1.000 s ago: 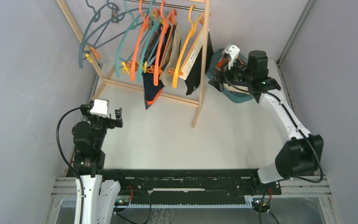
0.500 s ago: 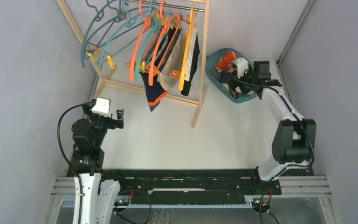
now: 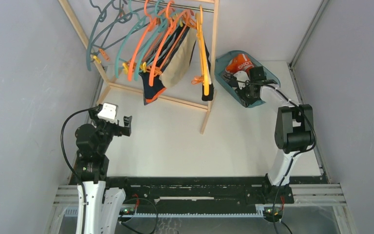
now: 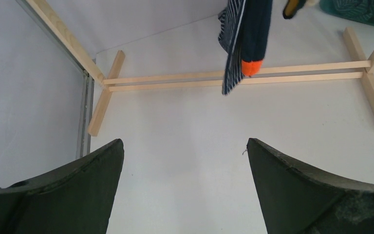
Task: Remove the underwear clipped to the hanger
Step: Move the bin to the center of the board.
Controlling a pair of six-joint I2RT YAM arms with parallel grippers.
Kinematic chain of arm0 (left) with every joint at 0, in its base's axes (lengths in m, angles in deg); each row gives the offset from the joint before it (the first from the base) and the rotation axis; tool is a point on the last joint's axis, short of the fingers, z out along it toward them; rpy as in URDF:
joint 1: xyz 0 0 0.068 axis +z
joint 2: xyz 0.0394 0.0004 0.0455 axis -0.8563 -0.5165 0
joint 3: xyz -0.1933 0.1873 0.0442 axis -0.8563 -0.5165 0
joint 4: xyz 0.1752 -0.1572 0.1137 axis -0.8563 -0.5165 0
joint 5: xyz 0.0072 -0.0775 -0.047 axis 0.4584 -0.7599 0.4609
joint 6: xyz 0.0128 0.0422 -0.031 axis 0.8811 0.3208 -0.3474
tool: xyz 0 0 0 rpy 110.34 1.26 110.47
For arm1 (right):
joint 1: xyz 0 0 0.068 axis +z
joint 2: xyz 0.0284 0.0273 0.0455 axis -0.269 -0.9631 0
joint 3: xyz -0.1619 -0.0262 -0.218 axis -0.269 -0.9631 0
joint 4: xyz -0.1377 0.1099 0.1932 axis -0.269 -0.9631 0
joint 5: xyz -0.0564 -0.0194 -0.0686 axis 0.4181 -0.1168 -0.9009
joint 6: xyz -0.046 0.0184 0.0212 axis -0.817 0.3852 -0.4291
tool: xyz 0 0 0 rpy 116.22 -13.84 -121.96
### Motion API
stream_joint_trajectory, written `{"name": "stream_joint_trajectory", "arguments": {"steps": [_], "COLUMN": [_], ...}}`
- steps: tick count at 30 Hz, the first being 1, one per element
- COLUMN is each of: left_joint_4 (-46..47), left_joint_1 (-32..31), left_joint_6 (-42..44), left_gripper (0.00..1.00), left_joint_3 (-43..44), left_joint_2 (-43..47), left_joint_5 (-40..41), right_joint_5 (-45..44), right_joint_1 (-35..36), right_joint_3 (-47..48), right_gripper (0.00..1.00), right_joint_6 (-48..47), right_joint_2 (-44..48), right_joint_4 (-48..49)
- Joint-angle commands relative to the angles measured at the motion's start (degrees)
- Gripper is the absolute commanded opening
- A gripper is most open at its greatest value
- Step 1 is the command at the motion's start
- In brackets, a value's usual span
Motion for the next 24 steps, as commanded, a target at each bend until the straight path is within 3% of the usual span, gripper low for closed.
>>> {"name": "stream_joint_trajectory", "arguments": {"steps": [1, 6, 15, 19, 24], "left_joint_4": [0.4, -3.2, -15.0, -21.0, -25.7], "left_joint_1": [-0.3, -0.4, -0.6, -0.5, -0.9], "left_joint_6": [0.8, 2.0, 5.7, 8.8, 8.6], "left_gripper": [1.0, 1.0, 1.0, 1.0, 1.0], "left_joint_3": [3.2, 6.1, 15.7, 18.5, 26.0], "left_joint_2": [0.5, 0.1, -1.6, -1.4, -2.5], "left_joint_5": [-1.4, -1.0, 4.0, 5.3, 1.1], "right_joint_5": [-4.3, -2.8, -3.0, 0.5, 4.3], "right_joint_1": [0.6, 0.7, 1.6, 3.0, 5.2], "right_joint_3": [1.8, -3.2, -10.7, -10.7, -10.4], "right_gripper": [0.36, 0.27, 0.33, 0.46, 0.79], "right_joint_6": [6.5, 14.3, 22.5, 23.3, 22.9], "right_joint_2": [2.2, 7.4, 16.6, 19.1, 23.9], "right_joint_4": [-4.4, -7.0, -4.6, -4.4, -4.4]}}
